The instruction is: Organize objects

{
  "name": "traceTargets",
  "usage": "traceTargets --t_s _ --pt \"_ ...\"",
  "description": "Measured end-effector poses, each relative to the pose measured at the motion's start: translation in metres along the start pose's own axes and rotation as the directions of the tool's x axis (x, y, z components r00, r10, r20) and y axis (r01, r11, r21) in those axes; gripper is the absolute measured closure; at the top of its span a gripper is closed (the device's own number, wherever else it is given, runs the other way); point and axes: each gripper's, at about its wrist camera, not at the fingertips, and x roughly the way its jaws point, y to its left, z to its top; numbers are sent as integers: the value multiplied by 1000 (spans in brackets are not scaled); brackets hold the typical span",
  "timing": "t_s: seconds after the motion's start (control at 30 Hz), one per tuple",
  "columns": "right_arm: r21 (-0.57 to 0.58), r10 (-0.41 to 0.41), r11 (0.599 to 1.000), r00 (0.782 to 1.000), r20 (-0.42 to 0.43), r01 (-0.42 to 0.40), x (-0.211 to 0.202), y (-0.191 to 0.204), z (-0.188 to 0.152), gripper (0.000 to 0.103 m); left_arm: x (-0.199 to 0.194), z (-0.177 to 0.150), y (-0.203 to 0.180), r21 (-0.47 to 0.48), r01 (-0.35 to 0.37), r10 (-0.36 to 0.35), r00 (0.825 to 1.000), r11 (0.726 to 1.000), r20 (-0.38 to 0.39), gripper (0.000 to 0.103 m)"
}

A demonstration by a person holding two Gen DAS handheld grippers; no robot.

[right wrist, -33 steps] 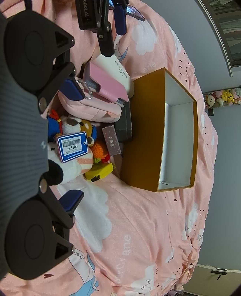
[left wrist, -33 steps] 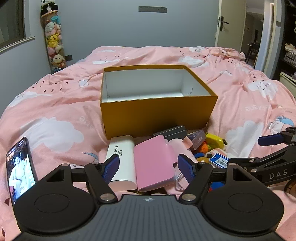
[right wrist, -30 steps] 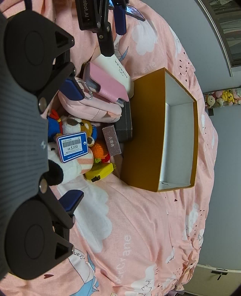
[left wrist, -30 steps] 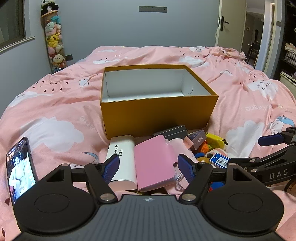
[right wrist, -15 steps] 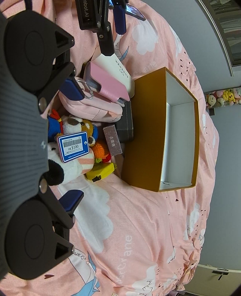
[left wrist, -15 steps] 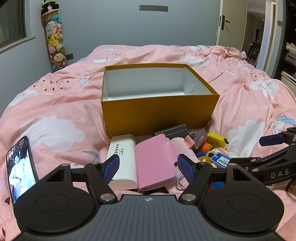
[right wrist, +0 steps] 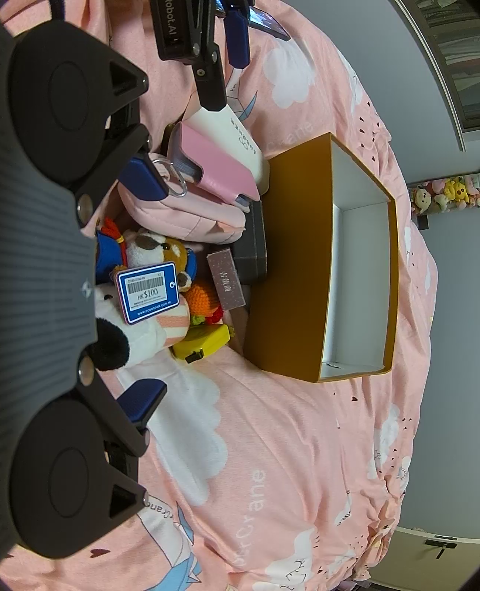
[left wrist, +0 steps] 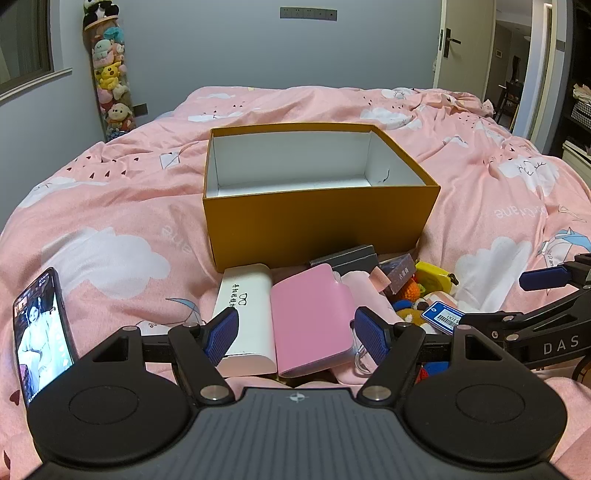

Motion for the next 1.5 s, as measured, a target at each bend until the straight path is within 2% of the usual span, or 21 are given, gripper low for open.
traceTargets --t_s 0.33,0.5,0.63,0.77,0.97,1.07,1.2,1.27,1.33,1.5 --pt "5 5 1000 1000 -8 -5 2 -1 -1 1 1 -1 0 -1 -3 3 1000 1000 -12 20" --pt "7 7 1000 1000 -17 -7 4 -2 2 1 3 -1 7 -40 6 -7 1000 999 -25 32" --pt "18 14 1000 1000 -23 -14 7 -5 5 1 8 1 16 -71 25 -28 998 997 -50 36" --pt "11 19 1000 999 -38 -18 14 -4 9 1 15 3 20 -64 3 -9 996 998 -92 41" --pt "11 18 1000 997 -76 -17 27 -7 14 1 29 8 24 -49 20 -28 986 999 -166 52" --pt "9 14 1000 996 -85 -13 33 -9 19 1 39 15 29 -46 11 -20 980 999 -199 52" --pt "13 17 1000 995 -99 -16 44 -12 24 3 57 27 41 -65 28 -45 963 998 -265 50" --pt "10 26 1000 994 -103 -25 49 -14 27 12 66 32 45 -62 42 -59 951 997 -305 45" --pt "-2 34 999 994 -106 -34 55 -16 31 17 76 37 51 -68 52 -73 936 996 -343 41" --pt "-30 49 998 995 -90 -52 68 -19 50 24 106 43 66 -131 33 -86 902 991 -423 36"
